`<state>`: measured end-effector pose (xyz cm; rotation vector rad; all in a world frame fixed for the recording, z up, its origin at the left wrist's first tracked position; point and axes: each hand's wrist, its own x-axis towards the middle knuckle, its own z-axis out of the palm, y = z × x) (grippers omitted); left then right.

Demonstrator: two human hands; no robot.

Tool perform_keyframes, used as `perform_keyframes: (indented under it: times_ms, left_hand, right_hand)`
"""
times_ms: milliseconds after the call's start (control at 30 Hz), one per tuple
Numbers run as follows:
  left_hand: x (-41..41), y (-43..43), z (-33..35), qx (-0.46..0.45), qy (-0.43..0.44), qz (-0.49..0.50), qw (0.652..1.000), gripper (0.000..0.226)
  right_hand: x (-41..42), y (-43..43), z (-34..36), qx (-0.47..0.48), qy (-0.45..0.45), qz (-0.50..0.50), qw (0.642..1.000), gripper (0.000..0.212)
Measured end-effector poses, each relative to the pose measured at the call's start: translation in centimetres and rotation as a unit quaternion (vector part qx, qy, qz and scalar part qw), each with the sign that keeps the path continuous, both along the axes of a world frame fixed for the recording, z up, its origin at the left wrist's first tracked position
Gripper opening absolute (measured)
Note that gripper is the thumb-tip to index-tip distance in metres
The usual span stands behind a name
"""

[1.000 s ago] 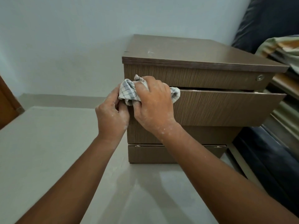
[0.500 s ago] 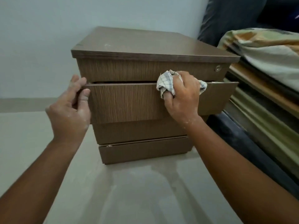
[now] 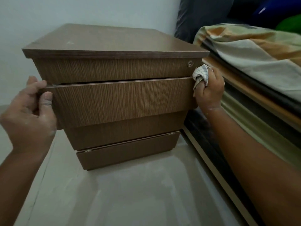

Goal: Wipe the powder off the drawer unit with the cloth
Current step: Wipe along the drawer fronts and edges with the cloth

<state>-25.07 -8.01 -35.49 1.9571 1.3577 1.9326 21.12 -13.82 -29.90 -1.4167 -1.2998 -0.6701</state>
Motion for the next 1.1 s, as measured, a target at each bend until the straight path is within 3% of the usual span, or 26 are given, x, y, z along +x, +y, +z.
perform_keyframes:
  times_ms: [100, 200, 300, 433, 533, 800, 967, 1100]
  left_hand:
    - [0.3, 0.0, -0.3, -0.012, 0.006, 0.028, 1.0, 0.041]
    - [-1.1, 1.2, -0.9, -0.068, 0.006, 0.051, 0.996, 0.051]
    - [-0.9, -0.7, -0.1, -0.043, 0.033, 0.078, 0.996, 0.053]
    - [0.8, -2.3, 1.8, 0.032, 0.061, 0.116, 0.991, 0.053]
    - [1.3, -2.0, 2.2, 0.012, 0.072, 0.115, 0.991, 0.054]
    - [0.7, -1.2, 2.5, 0.01, 0.12, 0.038, 0.992, 0.055]
    - [-0.1, -1.0, 1.4, 0.003, 0.152, 0.008, 0.988, 0.066]
    - [-1.3, -0.6, -0.1, 0.015, 0.17, -0.018, 0.985, 0.069]
  right_hand:
    - [0.5, -0.5, -0.5, -0.005, 0.114, -0.007, 0.993, 0.033]
    - [0.6, -1.1, -1.5, -0.007, 0.272, -0.026, 0.962, 0.037]
    - [-1.0, -1.4, -1.5, 0.085, 0.339, 0.015, 0.937, 0.039]
    - [-4.9, -0.3, -0.5, 0.177, 0.241, 0.054, 0.953, 0.04]
    - [-9.1, 0.5, -0.6, 0.208, 0.144, 0.082, 0.964, 0.048]
    - [-23.7, 3.2, -1.6, 0.09, 0.081, 0.282, 0.952, 0.049]
    - [-30.3, 4.4, -4.0, 0.045, -0.11, 0.244, 0.962, 0.049]
    - [-30.4, 4.5, -7.9, -0.026, -0.238, 0.175, 0.955, 0.055]
